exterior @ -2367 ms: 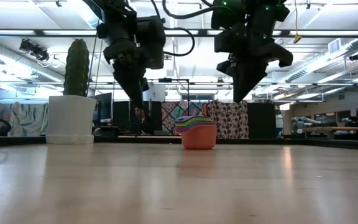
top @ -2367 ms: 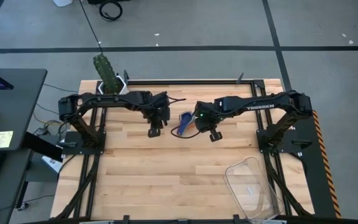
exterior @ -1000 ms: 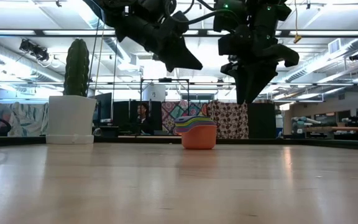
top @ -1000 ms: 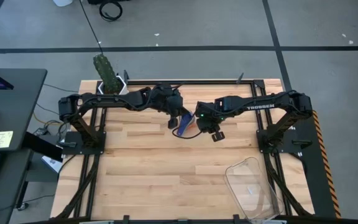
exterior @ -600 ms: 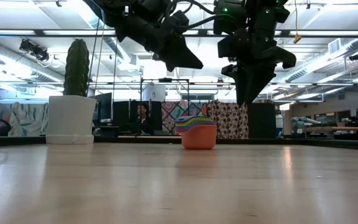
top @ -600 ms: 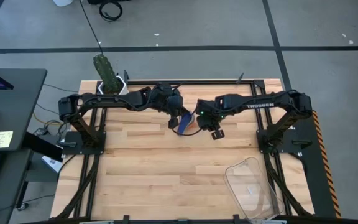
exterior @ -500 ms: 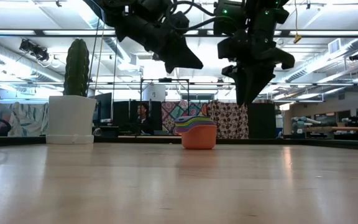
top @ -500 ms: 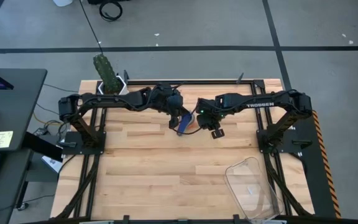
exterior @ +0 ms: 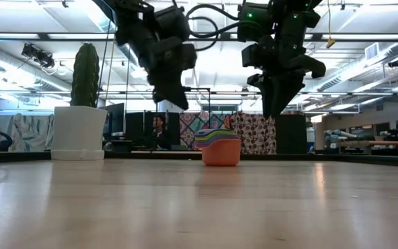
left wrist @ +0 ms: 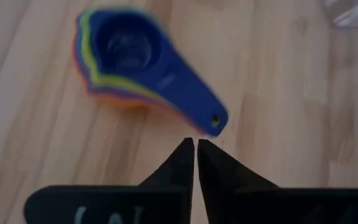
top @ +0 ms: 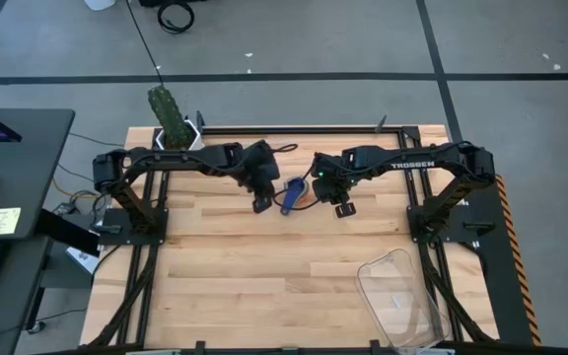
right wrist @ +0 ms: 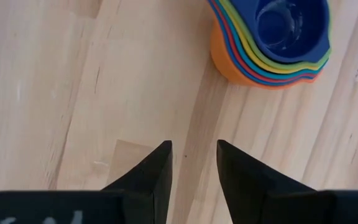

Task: Nest measuring cups in basket
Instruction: Put the stacked measuring cups into the transparent bin

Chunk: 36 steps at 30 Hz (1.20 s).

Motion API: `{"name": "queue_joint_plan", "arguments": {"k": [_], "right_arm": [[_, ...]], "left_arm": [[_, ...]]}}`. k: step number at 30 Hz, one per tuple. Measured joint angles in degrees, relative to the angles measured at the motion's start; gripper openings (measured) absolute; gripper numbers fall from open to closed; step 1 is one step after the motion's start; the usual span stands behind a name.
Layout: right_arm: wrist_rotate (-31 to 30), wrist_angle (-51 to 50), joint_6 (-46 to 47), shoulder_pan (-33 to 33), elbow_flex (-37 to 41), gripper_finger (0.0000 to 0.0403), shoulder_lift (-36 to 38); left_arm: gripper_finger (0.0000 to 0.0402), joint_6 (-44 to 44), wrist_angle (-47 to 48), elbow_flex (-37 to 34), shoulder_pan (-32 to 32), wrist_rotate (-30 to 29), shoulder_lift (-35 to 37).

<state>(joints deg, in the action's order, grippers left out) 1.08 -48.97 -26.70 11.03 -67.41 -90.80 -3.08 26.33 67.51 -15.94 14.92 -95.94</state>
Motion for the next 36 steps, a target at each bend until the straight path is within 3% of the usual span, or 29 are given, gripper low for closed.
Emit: {"name": "queue_joint_plan", "arguments": {"k": [13, 26, 36], "right_arm": [[0.0, 0.04, 0.0, 0.0, 0.0, 0.013, 0.0], [0.0, 1.85, 0.0, 0.0, 0.01, 0.013, 0.0], [0.0, 2.56, 0.0, 0.0, 0.01, 0.0131, 0.0]], "left_arm": [[0.0117, -2.43, 5.29, 0.0, -0.01, -2.23, 0.0], [0.0121, -2.22, 3.15, 0.0, 0.04, -2.24, 0.0], [0.0121, -2.29, -5.27, 0.0, 0.04, -2.24, 0.0]]}}
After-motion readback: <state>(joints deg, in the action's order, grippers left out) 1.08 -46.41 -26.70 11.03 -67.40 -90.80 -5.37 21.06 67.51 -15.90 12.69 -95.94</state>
